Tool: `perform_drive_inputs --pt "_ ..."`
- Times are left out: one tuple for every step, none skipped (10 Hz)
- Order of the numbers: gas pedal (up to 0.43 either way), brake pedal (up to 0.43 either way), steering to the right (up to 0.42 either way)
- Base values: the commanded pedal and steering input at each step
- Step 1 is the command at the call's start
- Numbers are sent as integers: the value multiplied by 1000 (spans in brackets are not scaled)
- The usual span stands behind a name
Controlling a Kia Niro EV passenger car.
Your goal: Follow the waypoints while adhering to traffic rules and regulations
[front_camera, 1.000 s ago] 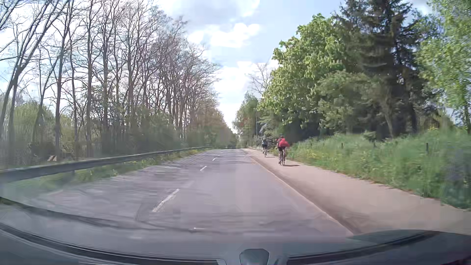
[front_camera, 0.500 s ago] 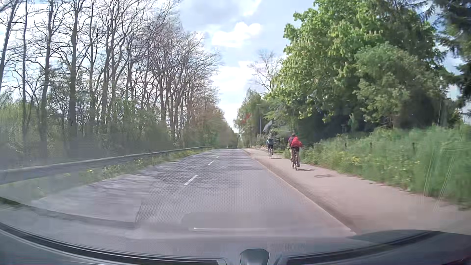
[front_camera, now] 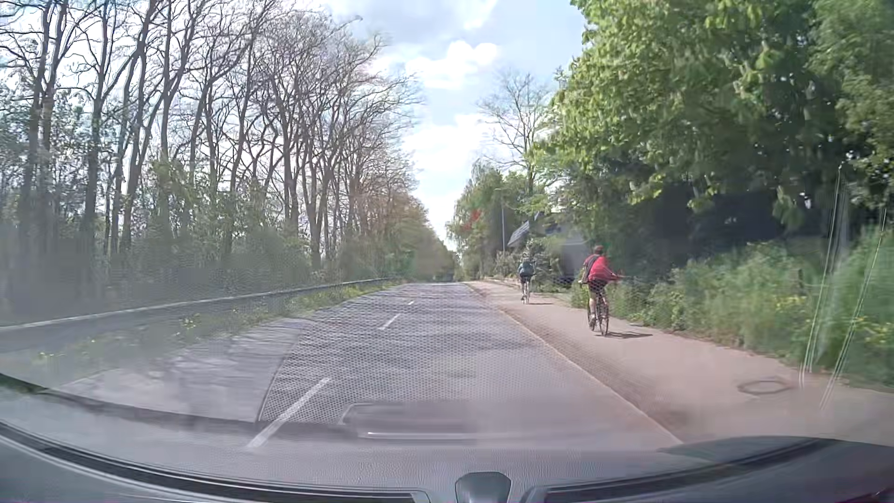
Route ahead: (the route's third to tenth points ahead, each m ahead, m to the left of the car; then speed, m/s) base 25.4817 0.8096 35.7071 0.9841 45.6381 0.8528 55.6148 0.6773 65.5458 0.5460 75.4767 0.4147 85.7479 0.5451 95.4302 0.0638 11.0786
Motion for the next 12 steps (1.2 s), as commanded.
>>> perform_drive_inputs --pt "130 0 -8" --pt "130 0 -6" --pt "130 0 -6" --pt "130 0 -4" --pt "130 0 -4" --pt "118 0 -3" --pt "118 0 -3" --pt "110 0 -3" --pt "110 0 -3" --pt "110 0 -2" --pt "110 0 -2" --pt "110 0 -1"
